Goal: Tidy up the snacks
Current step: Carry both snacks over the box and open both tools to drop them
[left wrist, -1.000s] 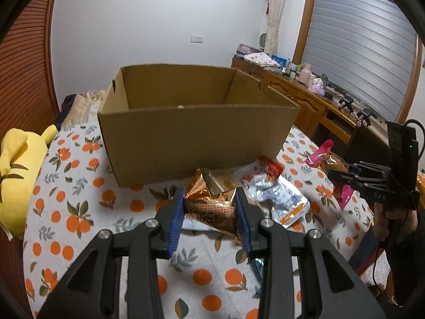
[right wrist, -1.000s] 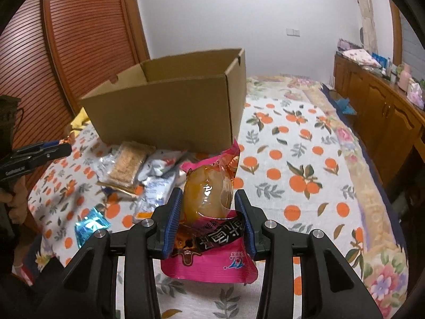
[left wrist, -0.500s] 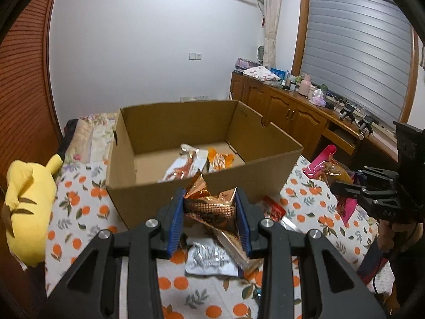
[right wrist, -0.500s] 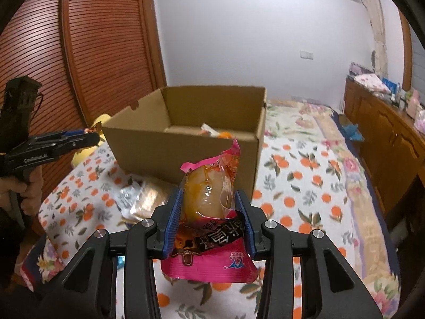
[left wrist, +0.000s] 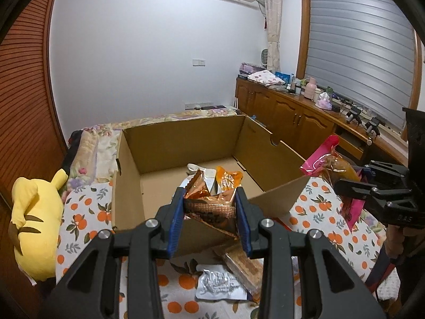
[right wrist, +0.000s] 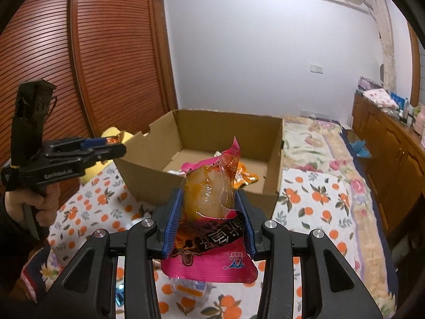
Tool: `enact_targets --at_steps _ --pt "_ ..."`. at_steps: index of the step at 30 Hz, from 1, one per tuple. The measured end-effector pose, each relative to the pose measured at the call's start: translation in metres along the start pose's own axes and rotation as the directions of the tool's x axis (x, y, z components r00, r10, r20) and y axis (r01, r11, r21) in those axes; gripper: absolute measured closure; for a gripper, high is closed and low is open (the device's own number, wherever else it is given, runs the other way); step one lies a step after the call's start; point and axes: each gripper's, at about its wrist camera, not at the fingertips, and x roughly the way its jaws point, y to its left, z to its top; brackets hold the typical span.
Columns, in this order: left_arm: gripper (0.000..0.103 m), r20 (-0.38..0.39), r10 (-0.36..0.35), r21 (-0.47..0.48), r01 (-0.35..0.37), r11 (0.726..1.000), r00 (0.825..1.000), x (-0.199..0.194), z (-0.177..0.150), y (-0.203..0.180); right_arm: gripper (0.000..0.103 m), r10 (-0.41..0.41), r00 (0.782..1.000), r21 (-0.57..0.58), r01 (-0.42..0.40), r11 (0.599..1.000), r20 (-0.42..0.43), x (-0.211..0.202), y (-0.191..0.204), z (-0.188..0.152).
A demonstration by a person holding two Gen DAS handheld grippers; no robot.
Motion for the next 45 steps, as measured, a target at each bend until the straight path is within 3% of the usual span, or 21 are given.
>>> enact_targets --at_steps 22,36,45 --pt "0.067 -0.074 0.055 -0.082 -0.061 0.995 0.996 0.05 0.011 0.035 0.062 -0.002 1.0 -0.028 0.001 1.0 -0.016 0.034 0.008 0.032" --pt "0.047 -0.058 0.077 -0.118 -0.083 0.99 0.995 0.051 0.017 0.05 0.062 -0.012 0.999 0.027 0.013 1.0 -0.048 0.076 -0.008 0.054" --pt "0.046 -0.04 0.071 -0.099 -0.075 0.992 0.997 0.044 0.018 0.051 0.062 -0.069 0.992 0.031 0.072 0.997 -0.101 0.116 -0.006 0.06"
